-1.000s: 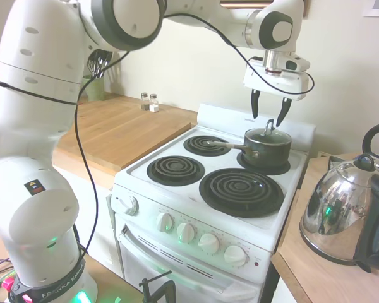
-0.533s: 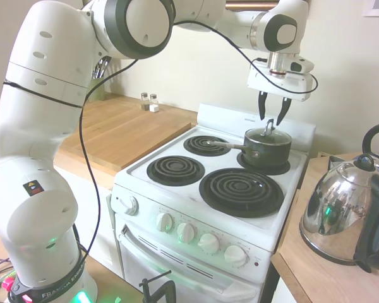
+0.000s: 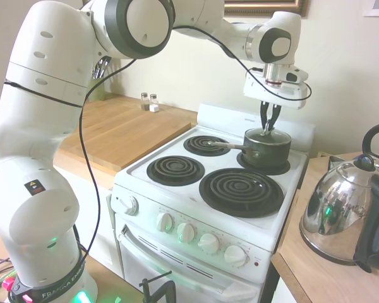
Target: Uncover the lid of the pot
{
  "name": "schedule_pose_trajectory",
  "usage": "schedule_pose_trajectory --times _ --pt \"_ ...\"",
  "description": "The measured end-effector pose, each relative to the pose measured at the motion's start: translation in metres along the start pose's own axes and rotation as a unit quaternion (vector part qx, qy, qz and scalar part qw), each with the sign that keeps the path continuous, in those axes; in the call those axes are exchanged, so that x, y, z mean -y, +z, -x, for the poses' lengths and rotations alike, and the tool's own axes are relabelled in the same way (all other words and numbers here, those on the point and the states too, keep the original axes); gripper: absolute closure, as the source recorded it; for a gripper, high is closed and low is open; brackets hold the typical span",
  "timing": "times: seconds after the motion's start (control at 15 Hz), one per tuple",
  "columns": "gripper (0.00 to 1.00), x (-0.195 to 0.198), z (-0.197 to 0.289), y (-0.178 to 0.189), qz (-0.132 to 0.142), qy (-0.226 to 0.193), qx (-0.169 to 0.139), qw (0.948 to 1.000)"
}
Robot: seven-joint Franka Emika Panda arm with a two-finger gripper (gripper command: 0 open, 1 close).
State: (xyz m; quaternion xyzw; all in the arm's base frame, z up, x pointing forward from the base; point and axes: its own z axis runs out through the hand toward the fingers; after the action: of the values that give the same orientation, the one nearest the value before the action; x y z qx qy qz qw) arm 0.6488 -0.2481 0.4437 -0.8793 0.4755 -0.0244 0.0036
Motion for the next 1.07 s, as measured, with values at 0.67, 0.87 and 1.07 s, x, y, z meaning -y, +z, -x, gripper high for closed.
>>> schedule_pose_trajectory --times 0.67,0.87,1.07 --pt "1.00 -0.021 0.008 -0.032 -0.013 -0.005 -0.031 0.9994" --pt "1.00 -0.014 0.053 -0.071 -0.001 -0.012 -0.061 0.9981" --pt "1.00 0.020 0.123 -0.095 0.022 -0.027 -0.096 0.9948"
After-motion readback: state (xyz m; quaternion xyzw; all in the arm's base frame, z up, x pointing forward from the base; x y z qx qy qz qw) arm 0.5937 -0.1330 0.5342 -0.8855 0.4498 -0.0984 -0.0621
